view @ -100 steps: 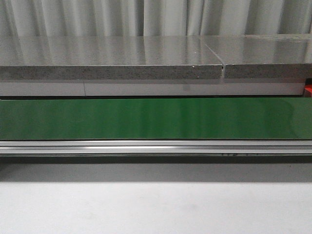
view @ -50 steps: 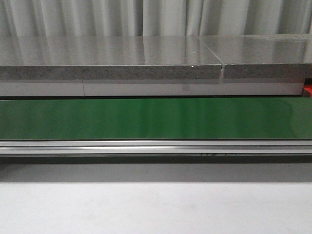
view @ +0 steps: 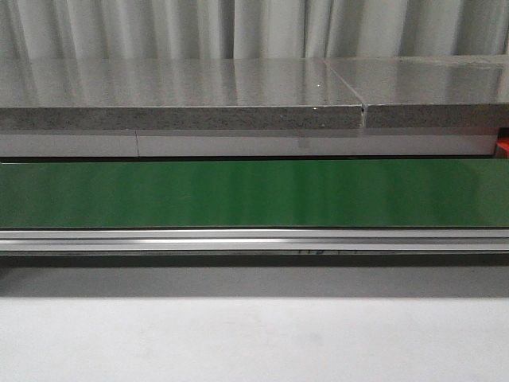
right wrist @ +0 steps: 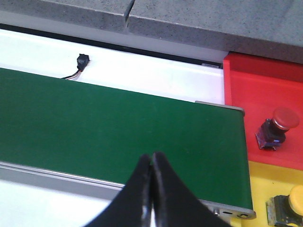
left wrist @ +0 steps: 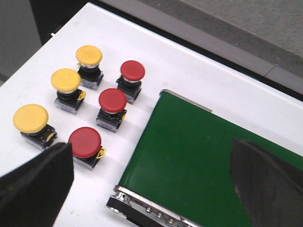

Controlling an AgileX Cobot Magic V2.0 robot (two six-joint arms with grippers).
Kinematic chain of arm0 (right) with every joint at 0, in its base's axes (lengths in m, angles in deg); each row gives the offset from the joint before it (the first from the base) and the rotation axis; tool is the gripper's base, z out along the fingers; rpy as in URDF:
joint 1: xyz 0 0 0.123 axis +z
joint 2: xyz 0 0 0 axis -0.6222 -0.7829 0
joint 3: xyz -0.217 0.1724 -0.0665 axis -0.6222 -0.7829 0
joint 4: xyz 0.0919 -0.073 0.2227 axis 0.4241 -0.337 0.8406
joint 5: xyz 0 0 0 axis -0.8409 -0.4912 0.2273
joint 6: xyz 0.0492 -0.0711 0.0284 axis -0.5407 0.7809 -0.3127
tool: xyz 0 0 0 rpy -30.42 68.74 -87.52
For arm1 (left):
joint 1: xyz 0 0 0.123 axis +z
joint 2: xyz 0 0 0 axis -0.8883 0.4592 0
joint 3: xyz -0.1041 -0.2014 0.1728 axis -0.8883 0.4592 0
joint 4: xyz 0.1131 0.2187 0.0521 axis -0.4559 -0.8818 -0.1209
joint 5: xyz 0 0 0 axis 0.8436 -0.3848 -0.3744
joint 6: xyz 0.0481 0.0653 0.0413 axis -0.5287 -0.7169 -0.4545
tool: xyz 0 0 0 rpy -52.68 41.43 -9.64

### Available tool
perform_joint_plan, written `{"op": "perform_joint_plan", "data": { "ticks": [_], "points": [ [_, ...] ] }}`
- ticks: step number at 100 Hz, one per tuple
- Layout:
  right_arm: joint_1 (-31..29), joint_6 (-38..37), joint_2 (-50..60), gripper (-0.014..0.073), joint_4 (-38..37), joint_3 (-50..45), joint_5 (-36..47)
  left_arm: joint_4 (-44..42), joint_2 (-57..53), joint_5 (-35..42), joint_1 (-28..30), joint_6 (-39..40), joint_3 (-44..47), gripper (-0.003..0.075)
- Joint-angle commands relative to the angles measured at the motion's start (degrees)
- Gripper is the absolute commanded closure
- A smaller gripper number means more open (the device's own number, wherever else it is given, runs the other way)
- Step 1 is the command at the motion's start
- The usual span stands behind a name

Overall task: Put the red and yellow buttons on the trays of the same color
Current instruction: 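Move the left gripper over another red push button in the cluster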

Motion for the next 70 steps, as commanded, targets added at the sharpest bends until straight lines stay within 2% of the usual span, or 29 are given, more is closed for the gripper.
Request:
{"op": "perform_joint_plan", "data": {
  "ticks": [1,33,70],
  "points": [
    [0.09,0.45,0.26,0.0662,0.04,1.51,3.44,1.88,3.96,3.97,2.23,0.66,-3.13,0.0065],
    [0.09,0.45,0.26,0.0662,0.04,1.51,3.44,1.77,19.13,6.29,3.86,0.66,-5.26,0.0071],
    [0.09,0.45,0.26,0.0662,0.04,1.51,3.44,1.77,27.72,10.7,3.86,0.66,-5.26,0.0071]
  ]
}}
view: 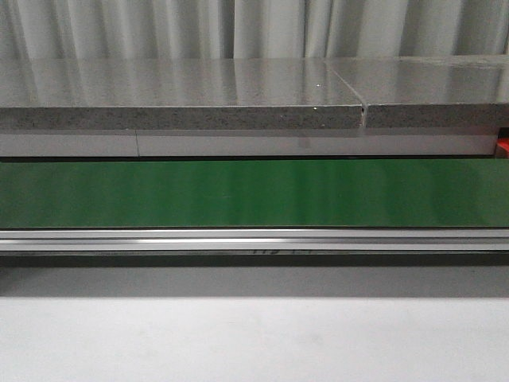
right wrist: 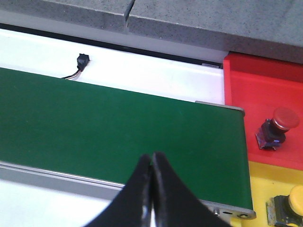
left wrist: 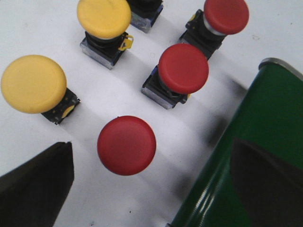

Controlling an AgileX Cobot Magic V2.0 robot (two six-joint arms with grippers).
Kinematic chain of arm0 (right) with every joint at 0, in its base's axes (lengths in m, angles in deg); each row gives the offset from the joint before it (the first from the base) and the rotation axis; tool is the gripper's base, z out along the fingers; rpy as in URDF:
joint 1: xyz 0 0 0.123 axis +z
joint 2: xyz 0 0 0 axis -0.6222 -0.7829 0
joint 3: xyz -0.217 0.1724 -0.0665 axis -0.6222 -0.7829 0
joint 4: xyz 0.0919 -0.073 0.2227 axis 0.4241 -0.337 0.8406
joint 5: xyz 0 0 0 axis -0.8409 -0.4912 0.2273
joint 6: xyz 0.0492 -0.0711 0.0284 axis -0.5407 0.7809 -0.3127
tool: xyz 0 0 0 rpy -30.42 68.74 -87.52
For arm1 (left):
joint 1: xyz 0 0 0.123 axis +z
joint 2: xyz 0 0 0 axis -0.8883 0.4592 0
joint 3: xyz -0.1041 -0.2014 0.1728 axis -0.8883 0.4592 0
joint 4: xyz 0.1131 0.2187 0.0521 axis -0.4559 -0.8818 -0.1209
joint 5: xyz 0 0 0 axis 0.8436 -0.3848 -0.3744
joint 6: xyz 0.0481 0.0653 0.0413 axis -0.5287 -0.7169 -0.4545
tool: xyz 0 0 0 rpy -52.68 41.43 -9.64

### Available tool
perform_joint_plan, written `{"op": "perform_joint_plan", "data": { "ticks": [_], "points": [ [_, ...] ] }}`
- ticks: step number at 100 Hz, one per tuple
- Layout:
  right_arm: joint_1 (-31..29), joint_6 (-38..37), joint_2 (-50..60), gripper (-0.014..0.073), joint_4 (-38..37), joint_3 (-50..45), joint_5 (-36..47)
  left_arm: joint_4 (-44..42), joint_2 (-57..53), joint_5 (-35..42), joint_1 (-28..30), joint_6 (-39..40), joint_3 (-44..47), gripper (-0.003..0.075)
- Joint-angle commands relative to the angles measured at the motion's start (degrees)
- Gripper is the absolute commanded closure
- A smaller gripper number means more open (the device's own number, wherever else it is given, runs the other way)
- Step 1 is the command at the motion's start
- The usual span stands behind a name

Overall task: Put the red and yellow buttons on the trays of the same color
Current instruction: 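Move the left gripper over another red push button in the cluster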

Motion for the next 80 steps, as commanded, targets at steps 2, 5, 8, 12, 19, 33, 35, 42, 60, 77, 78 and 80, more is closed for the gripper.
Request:
{"op": "perform_joint_plan", "data": {
  "ticks": [2,5,8,12,19,33,35,42,60,77,78,80],
  "points": [
    [0.09,0.43,0.26,0.0662,0.04,1.51,3.48,0.95,-0.14,4.05,0.13,0.57,-1.85,0.0071],
    [0.09,0.43,0.26,0.0662,0.04,1.51,3.48,0.95,0.4,4.35,0.13,0.57,-1.85,0.0071],
    [0.09,0.43,0.26,0.0662,0.04,1.51,3.48,0.95,0.85,4.49,0.13,0.57,-1.85,0.0071],
    [0.09,0.43,0.26,0.0662,0.04,1.51,3.48,0.95,1.5,4.77,0.13,0.57,-1.85,0.0071],
    [0.09,0.43,0.26,0.0662,0.04,1.51,3.48,0.95,2.56,5.14,0.13,0.57,-1.85,0.0071],
    [0.09,0.43,0.26,0.0662,0.04,1.51,3.48,0.95,4.17,6.79,0.13,0.57,-1.85,0.0071],
    [0.09,0.43,0.26,0.0662,0.04,1.51,3.48,0.95,4.31,7.11,0.13,0.57,-1.97,0.0071],
    [0.09,0.43,0.26,0.0662,0.04,1.51,3.48,0.95,5.33,7.12,0.13,0.57,-2.49,0.0071],
    [0.09,0.43,0.26,0.0662,0.04,1.51,3.48,0.95,7.19,6.9,0.13,0.57,-3.47,0.0071],
    [0.09,0.43,0.26,0.0662,0.04,1.51,3.48,0.95,7.44,7.0,0.13,0.57,-3.47,0.0121],
    [0.09,0.43,0.26,0.0662,0.04,1.51,3.48,0.95,7.44,7.0,0.13,0.57,-3.47,0.0127],
    [0.09,0.43,0.26,0.0662,0.04,1.51,3.48,0.95,7.44,7.0,0.13,0.57,-3.47,0.0149]
  ]
}}
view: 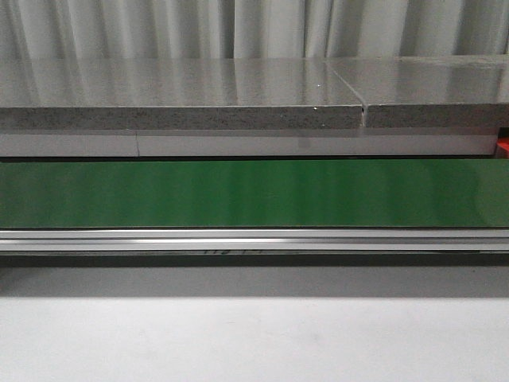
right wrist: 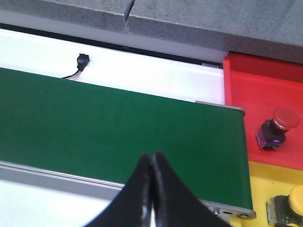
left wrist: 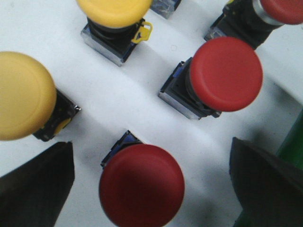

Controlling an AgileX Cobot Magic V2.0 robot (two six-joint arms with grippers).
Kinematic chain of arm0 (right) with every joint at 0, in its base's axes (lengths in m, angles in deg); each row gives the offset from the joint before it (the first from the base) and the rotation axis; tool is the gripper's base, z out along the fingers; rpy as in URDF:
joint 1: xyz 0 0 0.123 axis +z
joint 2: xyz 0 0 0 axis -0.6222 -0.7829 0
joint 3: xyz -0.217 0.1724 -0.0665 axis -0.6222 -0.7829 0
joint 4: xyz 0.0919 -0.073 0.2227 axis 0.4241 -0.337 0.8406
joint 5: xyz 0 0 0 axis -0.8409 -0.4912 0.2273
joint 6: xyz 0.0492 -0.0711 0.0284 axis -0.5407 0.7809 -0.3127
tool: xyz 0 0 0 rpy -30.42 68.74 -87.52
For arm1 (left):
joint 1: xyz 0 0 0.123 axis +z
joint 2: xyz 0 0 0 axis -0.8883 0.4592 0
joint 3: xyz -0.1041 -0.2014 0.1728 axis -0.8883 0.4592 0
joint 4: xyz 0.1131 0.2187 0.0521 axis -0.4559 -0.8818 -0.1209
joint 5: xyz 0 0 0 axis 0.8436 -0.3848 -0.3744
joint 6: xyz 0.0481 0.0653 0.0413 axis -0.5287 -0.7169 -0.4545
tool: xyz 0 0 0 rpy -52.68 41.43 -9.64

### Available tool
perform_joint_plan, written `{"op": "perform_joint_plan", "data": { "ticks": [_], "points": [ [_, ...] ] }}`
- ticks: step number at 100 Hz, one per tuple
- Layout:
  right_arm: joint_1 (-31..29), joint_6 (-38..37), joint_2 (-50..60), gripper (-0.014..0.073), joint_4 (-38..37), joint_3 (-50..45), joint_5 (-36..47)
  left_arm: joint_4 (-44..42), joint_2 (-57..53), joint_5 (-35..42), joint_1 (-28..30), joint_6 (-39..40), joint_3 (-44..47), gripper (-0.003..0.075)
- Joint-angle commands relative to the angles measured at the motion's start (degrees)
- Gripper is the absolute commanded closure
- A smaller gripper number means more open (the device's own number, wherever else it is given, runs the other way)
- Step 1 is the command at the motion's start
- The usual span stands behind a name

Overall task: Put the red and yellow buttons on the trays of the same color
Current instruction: 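Move the left gripper over another red push button in the cluster, then grasp the red button with the left gripper and set it on the belt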

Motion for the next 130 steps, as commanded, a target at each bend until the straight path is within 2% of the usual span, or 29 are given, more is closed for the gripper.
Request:
{"op": "perform_joint_plan", "data": {
  "ticks": [1,42,63,76,101,130],
  "points": [
    [0.09,0.33,0.26,0.0662,0.04,1.51,3.48,0.81,-1.94,2.56,0.13,0.57,-1.74,0.0149],
    [0.09,0.33,0.26,0.0662,0.04,1.51,3.48,0.81,-1.94,1.56,0.13,0.09,-1.74,0.0562],
    [0.09,0.33,0.26,0.0662,0.04,1.51,3.48,0.81,-4.58,-0.61,0.13,0.09,-1.85,0.0705],
    [0.09,0.33,0.26,0.0662,0.04,1.51,3.48,1.03,-10.02,-1.13,0.13,0.09,-1.85,0.074],
    [0.09,0.33,0.26,0.0662,0.04,1.51,3.48,3.88,-22.54,-2.95,-0.71,-0.56,-1.85,0.0739],
    [0.09,0.33,0.26,0.0662,0.04,1.51,3.48,3.88,-22.49,-9.08,-9.89,-3.35,-7.16,0.0739]
  ]
}}
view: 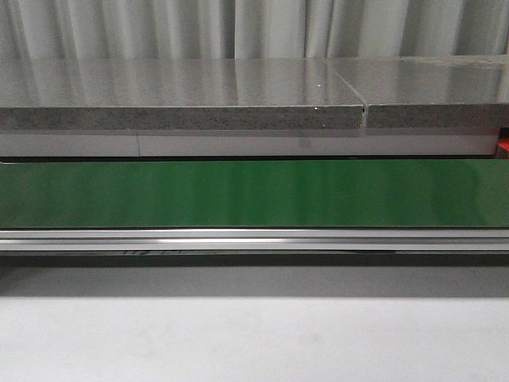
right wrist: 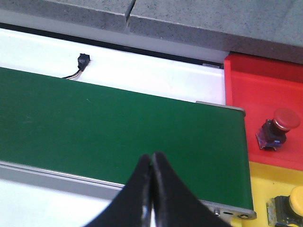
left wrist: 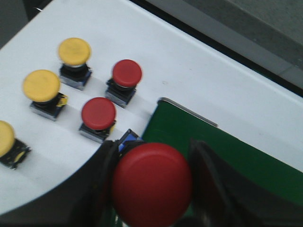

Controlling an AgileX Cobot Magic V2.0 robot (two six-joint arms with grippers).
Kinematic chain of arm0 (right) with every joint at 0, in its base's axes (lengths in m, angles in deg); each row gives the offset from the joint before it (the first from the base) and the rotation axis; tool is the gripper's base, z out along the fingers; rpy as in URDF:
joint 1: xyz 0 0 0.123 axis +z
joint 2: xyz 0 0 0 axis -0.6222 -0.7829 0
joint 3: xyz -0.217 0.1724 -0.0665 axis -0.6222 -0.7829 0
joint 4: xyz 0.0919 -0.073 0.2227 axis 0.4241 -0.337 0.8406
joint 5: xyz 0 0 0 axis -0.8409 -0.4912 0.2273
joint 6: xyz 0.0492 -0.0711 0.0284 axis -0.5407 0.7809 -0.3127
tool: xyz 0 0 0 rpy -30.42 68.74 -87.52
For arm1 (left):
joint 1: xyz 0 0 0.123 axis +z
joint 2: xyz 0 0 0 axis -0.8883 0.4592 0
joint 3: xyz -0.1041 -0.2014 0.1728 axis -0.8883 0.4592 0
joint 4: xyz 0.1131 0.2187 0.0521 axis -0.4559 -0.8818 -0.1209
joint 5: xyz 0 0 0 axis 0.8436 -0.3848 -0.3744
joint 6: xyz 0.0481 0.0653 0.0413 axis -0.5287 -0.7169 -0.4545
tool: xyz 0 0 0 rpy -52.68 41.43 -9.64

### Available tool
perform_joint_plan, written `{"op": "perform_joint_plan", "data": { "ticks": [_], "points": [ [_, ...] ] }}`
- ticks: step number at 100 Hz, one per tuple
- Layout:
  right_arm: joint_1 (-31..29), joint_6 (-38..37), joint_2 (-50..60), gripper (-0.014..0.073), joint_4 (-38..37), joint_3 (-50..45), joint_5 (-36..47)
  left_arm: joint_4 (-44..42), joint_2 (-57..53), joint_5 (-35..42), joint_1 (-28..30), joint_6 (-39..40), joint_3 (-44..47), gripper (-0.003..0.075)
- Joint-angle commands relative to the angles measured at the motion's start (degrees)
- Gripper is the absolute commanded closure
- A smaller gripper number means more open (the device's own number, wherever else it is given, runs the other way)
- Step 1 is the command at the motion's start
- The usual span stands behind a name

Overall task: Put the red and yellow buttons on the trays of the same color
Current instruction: 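Grasp the red button with the left gripper and set it on the belt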

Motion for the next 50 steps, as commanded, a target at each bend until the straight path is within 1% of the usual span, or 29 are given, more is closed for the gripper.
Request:
{"op": "perform_joint_plan", "data": {
  "ticks": [1,11,25,44,50],
  "points": [
    [0.09,0.33,0.26,0.0662,0.04,1.51,3.57,1.27,0.27,1.03,-3.0,-0.62,-3.69,0.0739],
    [0.09,0.33,0.26,0.0662,0.04,1.51,3.57,1.27,2.83,-0.42,-5.9,-1.47,-4.98,0.0739],
    [0.09,0.33,0.26,0.0662,0.04,1.51,3.57,1.27,6.93,-1.33,-8.03,-1.73,-5.59,0.0739],
    [0.09,0.33,0.26,0.0662,0.04,1.51,3.57,1.27,10.48,-3.09,-8.39,-1.97,-5.59,0.0738],
    [0.09,0.33,0.26,0.0662,0.04,1.51,3.57,1.27,10.73,-3.19,-8.39,-3.51,-5.59,0.0735]
  ]
}}
